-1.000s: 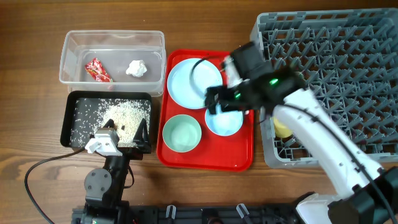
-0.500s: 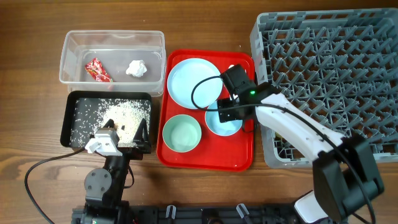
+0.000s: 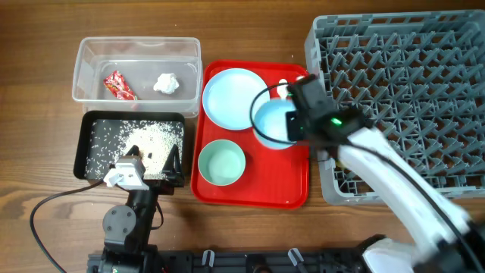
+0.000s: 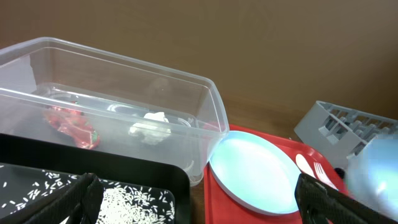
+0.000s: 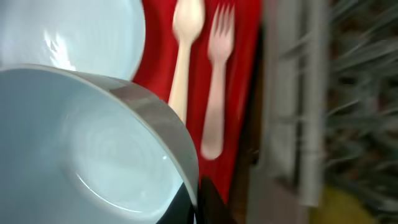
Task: Sort waste into correct bins and load items into the dishwasher rack
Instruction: 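Place the light-blue bowl into the dish rack with the right gripper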
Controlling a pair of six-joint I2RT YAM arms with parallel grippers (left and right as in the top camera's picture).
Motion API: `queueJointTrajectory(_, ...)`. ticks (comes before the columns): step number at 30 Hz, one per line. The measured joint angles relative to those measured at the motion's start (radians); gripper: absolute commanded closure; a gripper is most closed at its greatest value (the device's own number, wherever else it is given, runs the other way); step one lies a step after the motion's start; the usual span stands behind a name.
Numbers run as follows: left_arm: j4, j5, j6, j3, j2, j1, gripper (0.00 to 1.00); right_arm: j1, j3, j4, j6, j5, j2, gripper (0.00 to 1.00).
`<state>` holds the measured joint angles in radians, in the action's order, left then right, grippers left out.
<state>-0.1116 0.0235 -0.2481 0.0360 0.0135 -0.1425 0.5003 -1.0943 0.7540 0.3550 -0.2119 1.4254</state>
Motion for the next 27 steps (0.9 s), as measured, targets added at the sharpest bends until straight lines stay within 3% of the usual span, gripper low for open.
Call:
queueJointTrajectory(2,0.0,0.0,0.0,0.0,0.0,0.0,0.0,0.0,0.0,0.0,0.027,-0.162,-0.134,0.96)
queueJointTrajectory(5,0.0,0.0,0.0,0.0,0.0,0.0,0.0,-0.003,0.0,-0.038,0.064,-0.557,-0.267,0.96)
queueJointTrajectory(7,0.0,0.0,0.0,0.0,0.0,0.0,0.0,-0.025,0.0,-0.052,0.071,-0.838,-0.262,0.96)
queueJointTrajectory(9,0.0,0.0,0.0,0.0,0.0,0.0,0.0,-0.093,0.0,-0.054,0.071,-0.97,-0.199,0.96)
queueJointTrajectory(13,0.0,0.0,0.0,0.0,-0.002,0.0,0.0,-0.329,0.0,-0.134,-0.006,-1.04,0.056,0.96)
queueJointTrajectory(17,0.0,0.0,0.0,0.0,-0.003,0.0,0.0,-0.475,0.0,-0.217,-0.141,-1.013,0.158,0.96)
queueJointTrajectory(23,0.0,0.0,0.0,0.0,-0.003,0.0,0.0,-0.416,-0.001,-0.242,-0.288,-0.974,0.255,0.95)
queueJointTrajectory(25,0.0,0.0,0.0,0.0,-0.003,0.0,0.0,-0.402,-0.001,-0.242,-0.304,-0.988,0.26,0.85)
queueJointTrajectory(26,0.0,0.0,0.0,0.0,-0.003,0.0,0.0,-0.38,-0.002,-0.221,-0.311,-0.985,0.26,0.56)
queueJointTrajectory(27,0.0,0.0,0.0,0.0,-0.003,0.0,0.0,-0.364,-0.002,-0.198,-0.325,-0.959,0.263,0.5)
